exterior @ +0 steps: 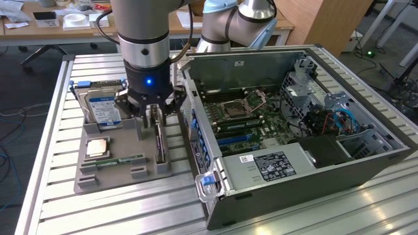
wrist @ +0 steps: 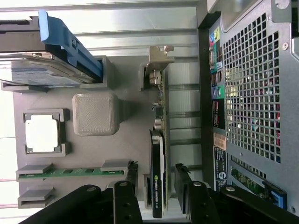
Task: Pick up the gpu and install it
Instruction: 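Pick up the gpu and move the gpu toward the slot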
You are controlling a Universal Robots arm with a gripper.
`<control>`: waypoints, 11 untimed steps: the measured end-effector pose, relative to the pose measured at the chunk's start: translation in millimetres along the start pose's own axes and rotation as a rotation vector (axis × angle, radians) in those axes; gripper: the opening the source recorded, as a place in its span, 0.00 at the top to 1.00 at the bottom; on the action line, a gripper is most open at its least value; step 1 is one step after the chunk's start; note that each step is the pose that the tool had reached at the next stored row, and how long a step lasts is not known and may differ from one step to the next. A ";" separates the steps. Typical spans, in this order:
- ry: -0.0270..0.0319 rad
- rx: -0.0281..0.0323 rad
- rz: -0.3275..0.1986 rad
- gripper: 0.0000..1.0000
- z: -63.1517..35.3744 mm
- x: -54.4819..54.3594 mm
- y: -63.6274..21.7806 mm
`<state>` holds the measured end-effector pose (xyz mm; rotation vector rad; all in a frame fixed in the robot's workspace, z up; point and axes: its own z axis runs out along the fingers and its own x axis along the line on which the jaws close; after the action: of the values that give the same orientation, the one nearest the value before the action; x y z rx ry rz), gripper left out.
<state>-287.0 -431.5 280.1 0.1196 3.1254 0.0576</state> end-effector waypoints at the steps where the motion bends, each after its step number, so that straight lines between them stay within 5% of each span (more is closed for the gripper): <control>1: 0.0000 0.0001 0.000 0.57 0.0 0.0 0.0; 4: -0.0002 -0.0002 0.000 0.45 0.5 0.0 0.0; 11: 0.0000 -0.0001 0.000 0.45 13.0 0.1 -0.5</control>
<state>-287.0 -431.5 267.1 0.1197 3.1253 0.0577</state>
